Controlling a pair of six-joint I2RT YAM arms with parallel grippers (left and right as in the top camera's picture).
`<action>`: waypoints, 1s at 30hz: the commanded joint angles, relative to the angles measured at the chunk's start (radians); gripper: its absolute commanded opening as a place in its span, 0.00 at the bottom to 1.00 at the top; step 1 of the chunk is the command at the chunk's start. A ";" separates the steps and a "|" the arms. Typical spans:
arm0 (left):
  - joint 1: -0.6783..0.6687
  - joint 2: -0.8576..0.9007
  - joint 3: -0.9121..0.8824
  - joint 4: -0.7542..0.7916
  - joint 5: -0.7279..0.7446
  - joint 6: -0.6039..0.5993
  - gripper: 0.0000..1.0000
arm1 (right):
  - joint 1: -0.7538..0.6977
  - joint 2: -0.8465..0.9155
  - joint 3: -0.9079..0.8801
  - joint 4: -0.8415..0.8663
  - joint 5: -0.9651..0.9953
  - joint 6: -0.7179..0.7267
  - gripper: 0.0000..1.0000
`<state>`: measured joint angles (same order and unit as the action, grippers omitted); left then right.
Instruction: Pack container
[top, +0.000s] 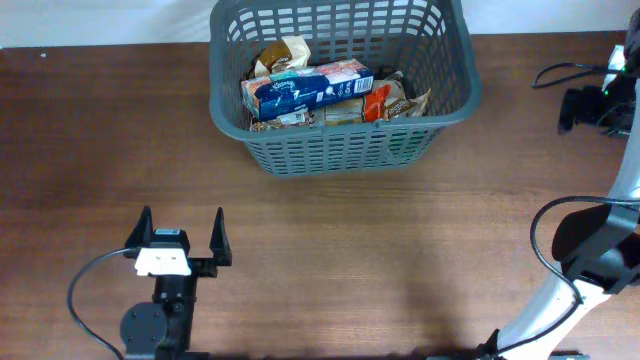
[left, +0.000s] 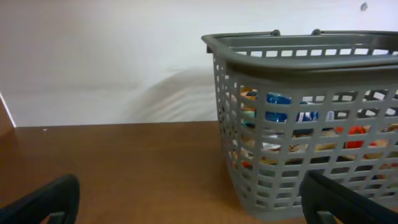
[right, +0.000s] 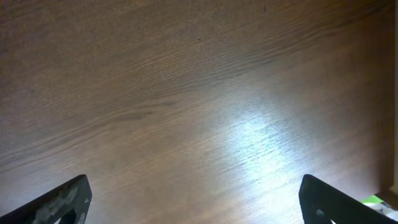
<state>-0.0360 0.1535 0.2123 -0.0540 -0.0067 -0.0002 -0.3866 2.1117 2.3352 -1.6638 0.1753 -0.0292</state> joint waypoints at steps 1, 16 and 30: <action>0.015 -0.030 -0.036 0.009 -0.016 -0.015 0.99 | -0.001 -0.006 -0.005 0.003 0.013 0.009 0.99; 0.034 -0.149 -0.146 0.018 0.069 0.110 0.99 | -0.001 -0.006 -0.004 0.003 0.013 0.009 0.99; 0.047 -0.149 -0.163 -0.111 0.097 0.161 0.99 | -0.001 -0.006 -0.005 0.003 0.013 0.009 0.99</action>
<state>0.0036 0.0147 0.0658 -0.1535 0.0753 0.1154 -0.3866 2.1117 2.3352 -1.6638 0.1753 -0.0292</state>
